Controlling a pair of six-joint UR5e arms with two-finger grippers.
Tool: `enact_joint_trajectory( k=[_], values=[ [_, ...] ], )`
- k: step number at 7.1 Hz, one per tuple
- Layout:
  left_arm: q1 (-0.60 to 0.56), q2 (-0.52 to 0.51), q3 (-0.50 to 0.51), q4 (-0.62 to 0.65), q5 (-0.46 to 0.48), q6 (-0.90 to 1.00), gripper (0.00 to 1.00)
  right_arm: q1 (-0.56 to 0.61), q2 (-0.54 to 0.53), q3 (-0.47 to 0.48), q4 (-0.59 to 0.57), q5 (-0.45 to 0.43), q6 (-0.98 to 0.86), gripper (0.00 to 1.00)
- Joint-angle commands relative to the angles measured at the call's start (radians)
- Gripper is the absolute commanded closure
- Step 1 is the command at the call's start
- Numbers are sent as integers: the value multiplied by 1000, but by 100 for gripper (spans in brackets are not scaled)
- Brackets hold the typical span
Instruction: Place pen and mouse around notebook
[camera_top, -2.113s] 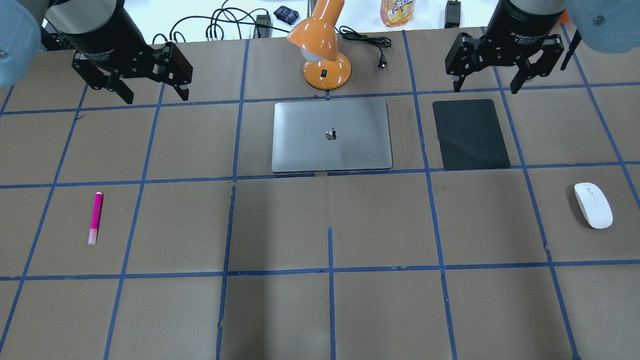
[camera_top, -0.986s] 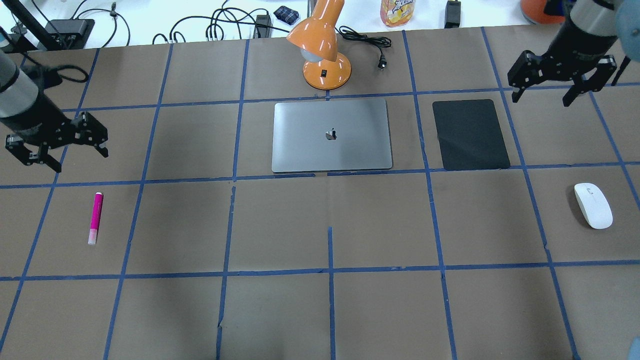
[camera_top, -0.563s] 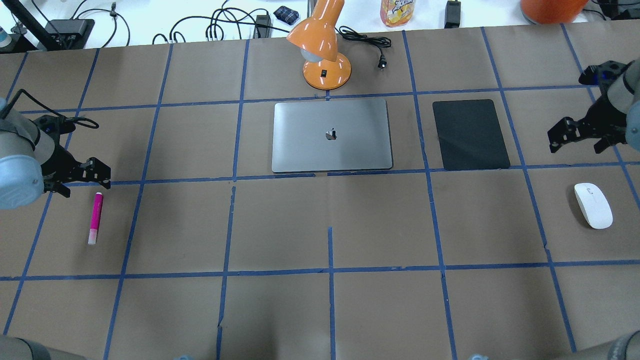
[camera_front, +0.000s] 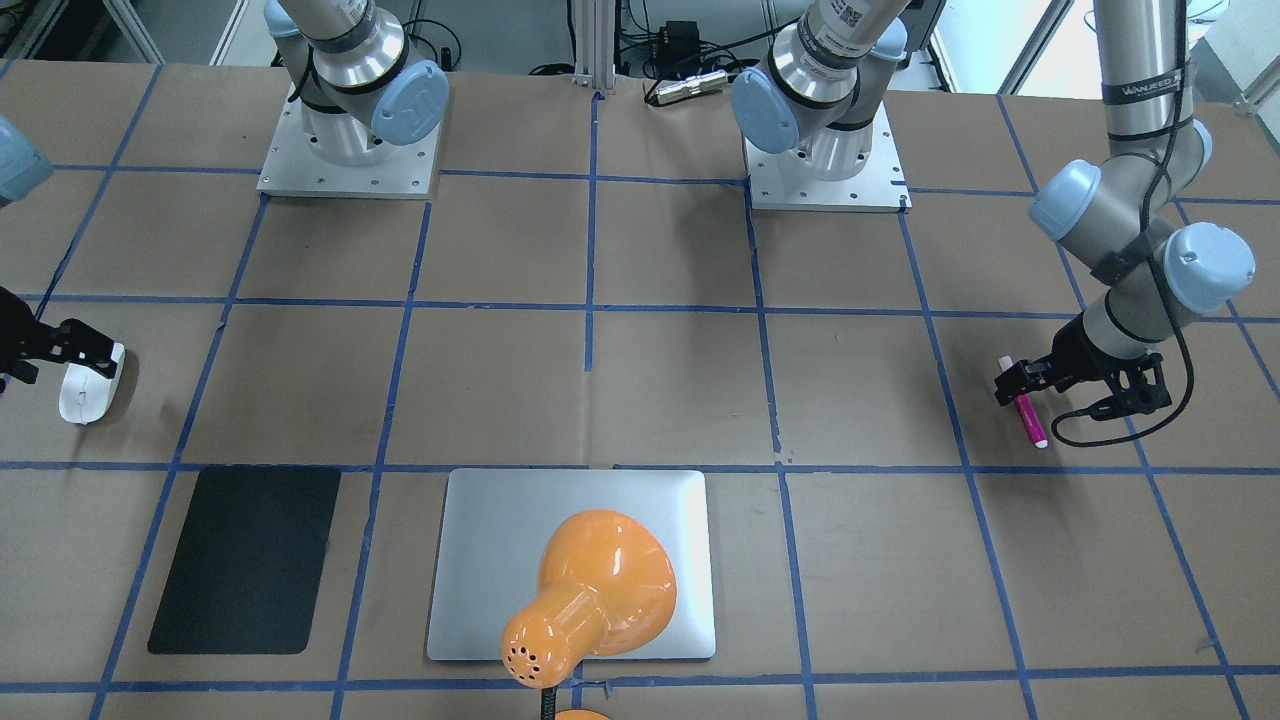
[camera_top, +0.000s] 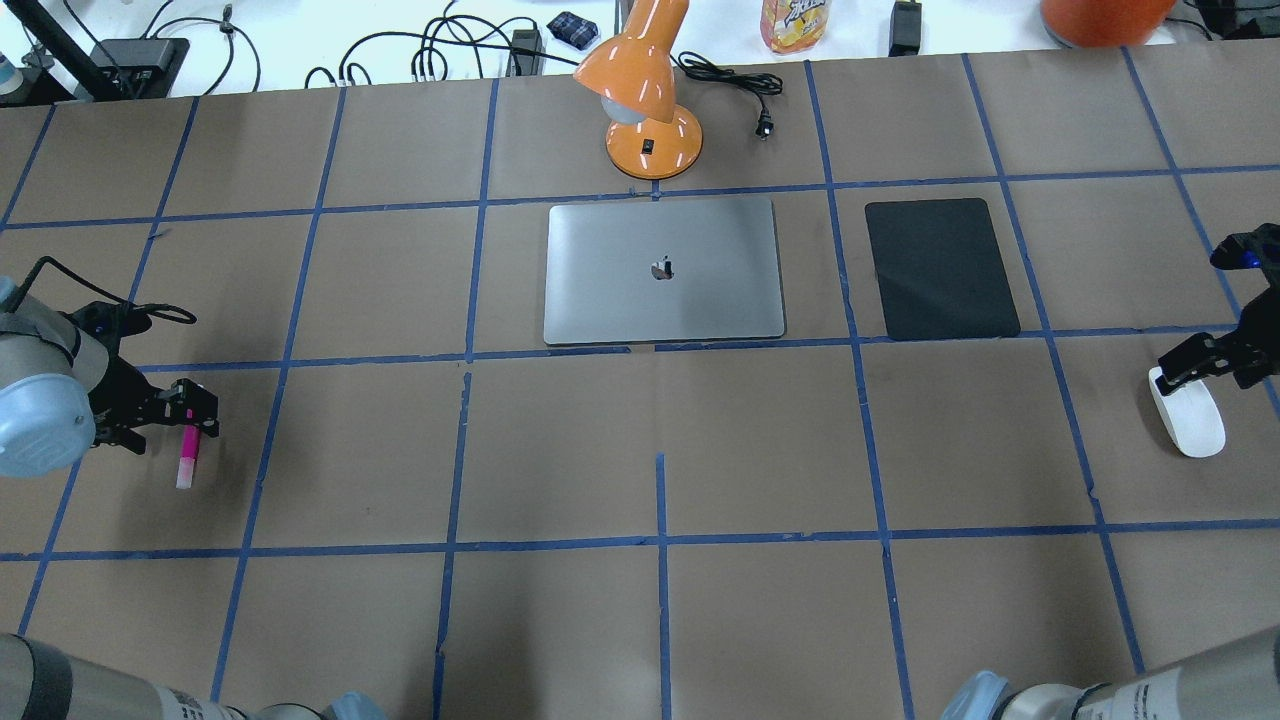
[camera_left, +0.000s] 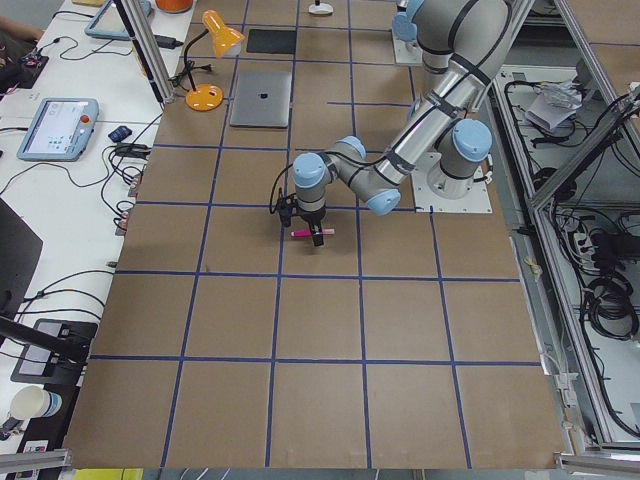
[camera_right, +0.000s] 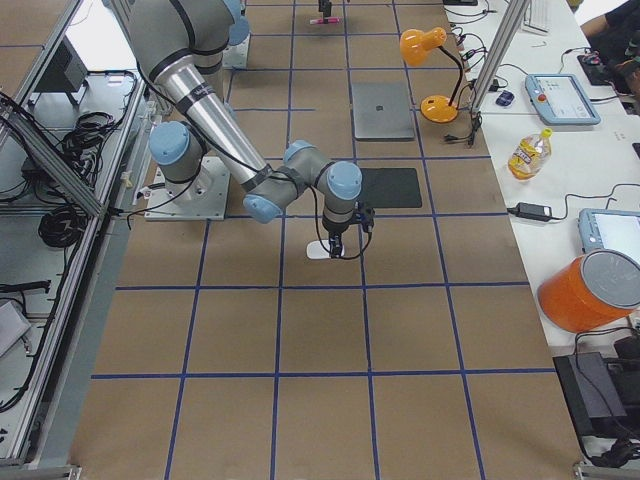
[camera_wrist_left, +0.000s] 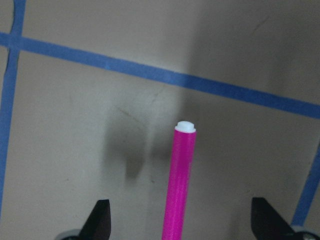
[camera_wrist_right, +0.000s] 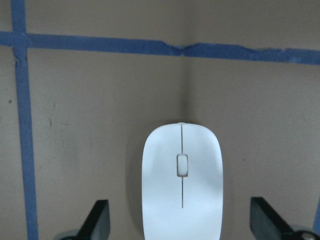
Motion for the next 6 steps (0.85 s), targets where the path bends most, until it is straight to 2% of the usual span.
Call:
enact_joint_trajectory(
  k=[1,2,4,5,6],
  values=[
    [3,-6,-4,3,-19,20,97,-8,39,24,-54,-3,-18,6],
    [5,-3,-4,3,-57,17,100,-9,48,27,-70,-3,-18,21],
    [3,8,-4,-1,-71,17,100,-9,50,27,-61,-11,-13,56],
    [3,19,-2,-7,-112,8,100,-8,42,26,-50,-13,-9,65],
    [-11,45,8,-55,-104,-50,100,1,31,18,-50,-13,-2,66]
  ],
)
